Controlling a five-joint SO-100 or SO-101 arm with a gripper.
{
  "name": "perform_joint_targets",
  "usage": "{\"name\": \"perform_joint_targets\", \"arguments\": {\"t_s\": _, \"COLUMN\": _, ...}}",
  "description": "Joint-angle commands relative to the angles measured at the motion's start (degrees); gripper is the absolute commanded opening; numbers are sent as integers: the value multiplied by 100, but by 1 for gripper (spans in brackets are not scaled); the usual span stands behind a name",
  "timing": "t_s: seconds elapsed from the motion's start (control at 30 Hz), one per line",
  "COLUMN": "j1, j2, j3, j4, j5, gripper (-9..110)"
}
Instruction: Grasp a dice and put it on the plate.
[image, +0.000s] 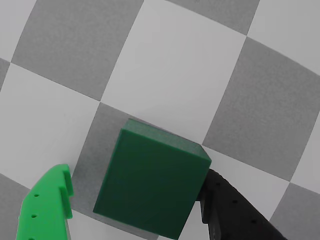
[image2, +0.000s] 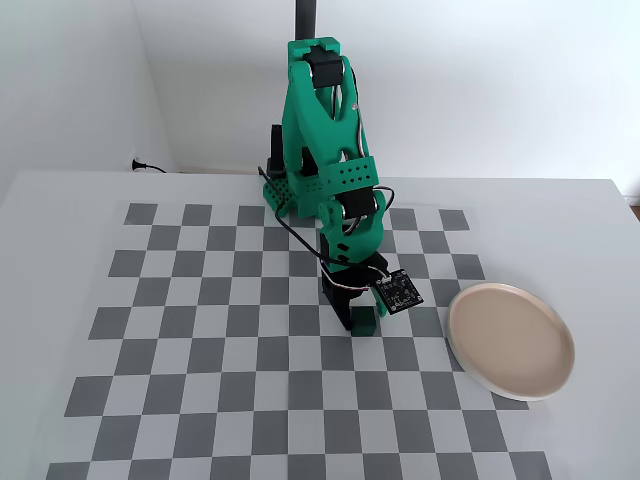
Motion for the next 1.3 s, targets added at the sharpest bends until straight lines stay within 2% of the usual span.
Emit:
{"name": "perform_joint_targets", "arguments": {"t_s": 0.0, "j1": -88, "j2": 18, "j3": -396, "j4": -70, "j5": -35, "gripper": 18}}
{"name": "perform_joint_targets", "arguments": {"t_s": 0.13, "j1": -88, "j2": 44, "j3": -387, "j4": -53, "j5": -53, "gripper": 8}}
{"name": "perform_joint_targets", "arguments": {"t_s": 0.23, "j1": -88, "j2": 132, "j3": -387, "j4": 9, "j5": -44, "gripper": -4}}
{"name": "perform_joint_targets", "arguments": {"t_s": 0.6, "j1": -264, "j2": 1415, "j3": -396, "j4": 571, "j5": -167, "gripper": -4}}
{"name": "perform_joint_targets", "arguments": {"t_s": 0.87, "j1": -932, "j2": 2865, "j3": -896, "j4": 1846, "j5": -79, "gripper": -4}}
{"name": "perform_joint_targets", "arguments": {"t_s": 1.07, "j1": -1406, "j2": 2593, "j3": -1696, "j4": 2180, "j5": 105, "gripper": -4}}
{"name": "perform_joint_targets", "arguments": {"t_s": 1.27, "j1": -1705, "j2": 1591, "j3": -2619, "j4": 2171, "j5": 272, "gripper": -4}}
